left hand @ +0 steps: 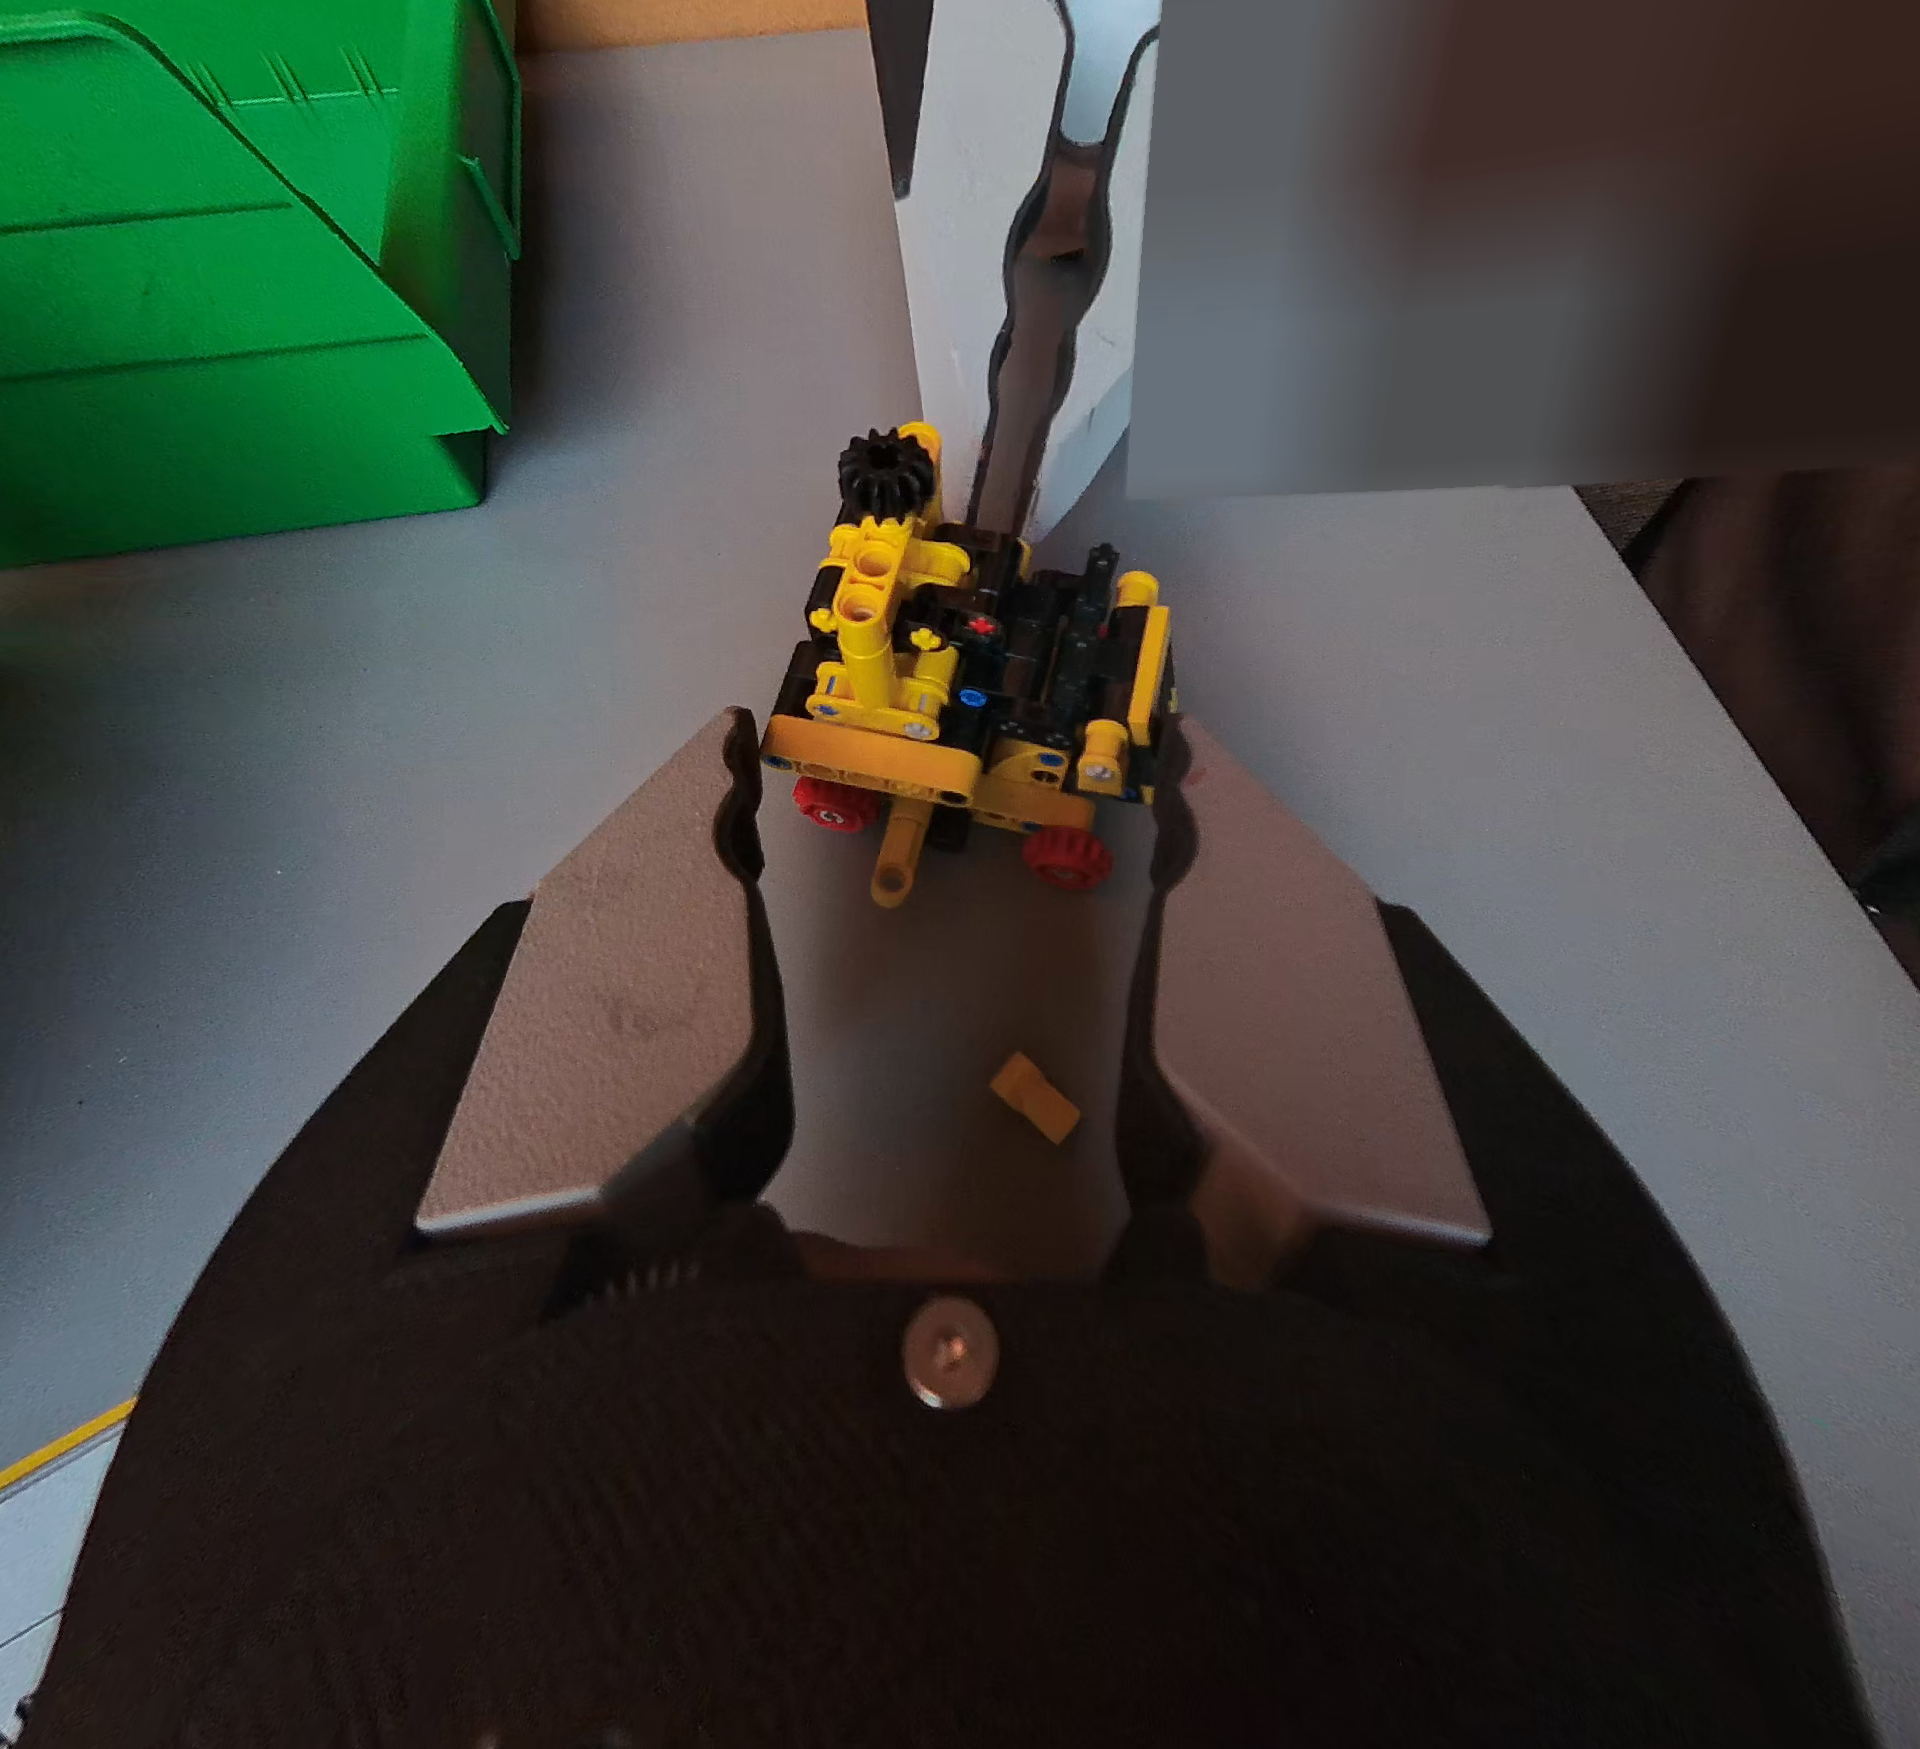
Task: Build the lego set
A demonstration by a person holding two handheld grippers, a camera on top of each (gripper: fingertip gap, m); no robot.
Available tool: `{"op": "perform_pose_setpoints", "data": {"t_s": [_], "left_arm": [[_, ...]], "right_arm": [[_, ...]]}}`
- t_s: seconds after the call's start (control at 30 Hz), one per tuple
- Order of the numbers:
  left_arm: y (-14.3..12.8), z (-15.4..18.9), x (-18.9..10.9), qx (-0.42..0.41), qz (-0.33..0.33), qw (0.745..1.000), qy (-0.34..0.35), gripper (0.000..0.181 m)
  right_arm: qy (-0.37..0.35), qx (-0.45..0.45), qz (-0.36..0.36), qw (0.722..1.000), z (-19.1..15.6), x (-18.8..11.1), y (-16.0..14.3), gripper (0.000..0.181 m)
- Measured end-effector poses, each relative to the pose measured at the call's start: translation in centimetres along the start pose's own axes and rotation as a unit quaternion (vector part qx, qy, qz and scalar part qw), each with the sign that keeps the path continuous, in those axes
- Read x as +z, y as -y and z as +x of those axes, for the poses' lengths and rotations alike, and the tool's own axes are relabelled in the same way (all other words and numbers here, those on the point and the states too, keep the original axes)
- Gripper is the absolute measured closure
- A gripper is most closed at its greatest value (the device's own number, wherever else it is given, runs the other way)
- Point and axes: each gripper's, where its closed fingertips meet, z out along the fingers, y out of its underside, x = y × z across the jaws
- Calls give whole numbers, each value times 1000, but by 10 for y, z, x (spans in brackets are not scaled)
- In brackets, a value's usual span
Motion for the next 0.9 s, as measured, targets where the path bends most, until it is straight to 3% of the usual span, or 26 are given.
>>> {"op": "perform_pose_setpoints", "data": {"t_s": [0.33, 0.9], "left_arm": [[0, 0, 0, 0, 0, 1000, -1, 107], [0, 2, 0, 0, -1, 1000, -5, 107]], "right_arm": [[-21, -32, -17, 999, 1, 7, -2, 178], [17, 14, -21, 1000, -1, 9, -2, 178]]}}
